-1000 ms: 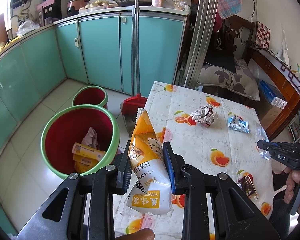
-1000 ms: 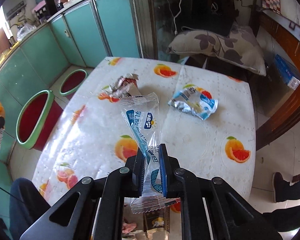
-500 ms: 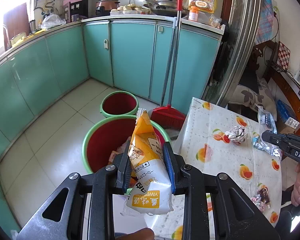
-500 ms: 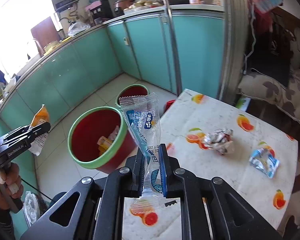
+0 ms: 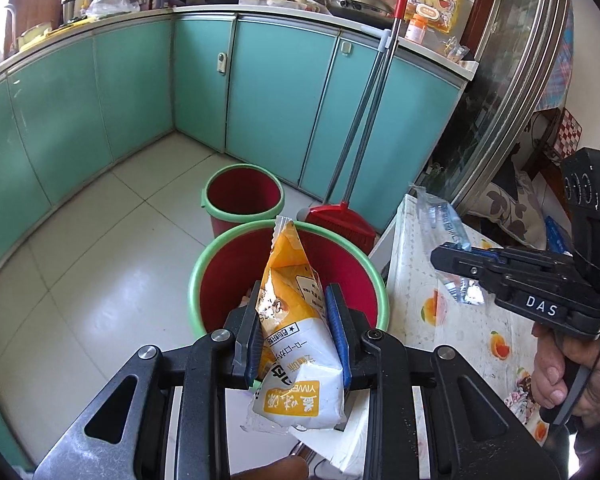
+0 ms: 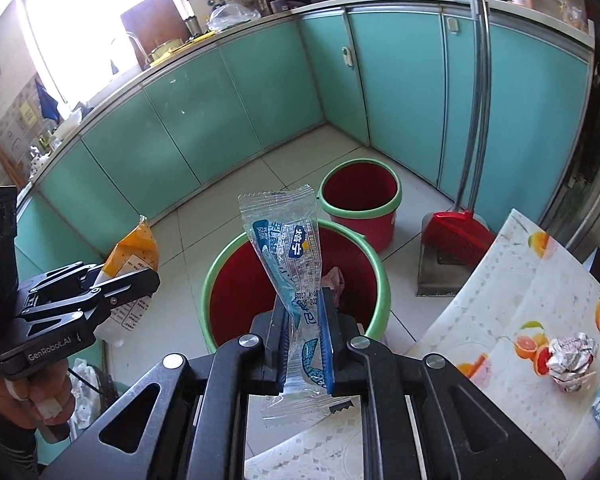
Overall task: Collect trash
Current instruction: 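Carry both wrappers over the red bucket and open both tools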
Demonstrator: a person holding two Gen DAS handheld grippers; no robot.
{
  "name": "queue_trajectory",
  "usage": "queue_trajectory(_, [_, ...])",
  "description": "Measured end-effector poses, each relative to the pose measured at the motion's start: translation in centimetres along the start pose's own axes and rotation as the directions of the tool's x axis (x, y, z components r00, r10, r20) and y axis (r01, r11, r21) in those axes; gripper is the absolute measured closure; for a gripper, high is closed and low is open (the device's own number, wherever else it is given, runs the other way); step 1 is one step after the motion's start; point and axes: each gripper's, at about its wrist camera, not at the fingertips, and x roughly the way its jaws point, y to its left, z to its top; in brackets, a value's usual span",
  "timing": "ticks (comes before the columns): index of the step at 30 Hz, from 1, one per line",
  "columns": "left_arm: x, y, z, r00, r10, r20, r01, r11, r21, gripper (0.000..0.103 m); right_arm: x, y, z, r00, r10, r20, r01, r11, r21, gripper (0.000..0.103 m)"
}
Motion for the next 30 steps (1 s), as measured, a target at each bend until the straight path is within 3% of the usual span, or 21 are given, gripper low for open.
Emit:
queue_trajectory(9, [3.1, 2.3, 0.3, 0.997, -0.063, -0.046, 0.060, 0.997, -0.053, 0.076, 6.6, -0.7, 0.6, 0.998, 0.026, -0.065, -0.026, 1.000, 0.009, 0.092])
queue_trajectory(15, [4.9, 3.0, 0.1, 0.995, -0.058, -0.077, 0.055, 0.997, -0.045, 0.075, 9.2, -1.4, 1.0, 0.995, 0.034, -0.090, -0.032, 0.999, 0.020, 0.092])
queue_trajectory(21, [6.0, 3.7, 0.0, 0.994, -0.056, -0.092, 0.050, 0.997, -0.065, 0.066, 11.1, -1.7, 0.9, 0.993, 0.040, -0.112, -0.038, 0.999, 0.015, 0.092])
queue_trajectory(24, [6.4, 3.7, 0.2, 0.993, -0.064, -0.098, 0.057, 0.995, -0.077, 0.053, 11.4, -1.6, 0.6, 0.993, 0.039, -0.113, -0.038, 0.999, 0.012, 0.091])
queue_trajectory(27, [6.7, 4.0, 0.5, 0.992, -0.079, -0.098, 0.070, 0.993, -0.098, 0.052, 11.5, -1.5, 0.4, 0.992, 0.034, -0.118, -0.033, 0.999, 0.010, 0.087])
queue_trajectory(30, [6.9, 4.4, 0.6, 0.992, -0.078, -0.094, 0.067, 0.991, -0.115, 0.050, 11.4, -1.6, 0.2, 0.992, 0.042, -0.119, -0.041, 0.999, 0.011, 0.074])
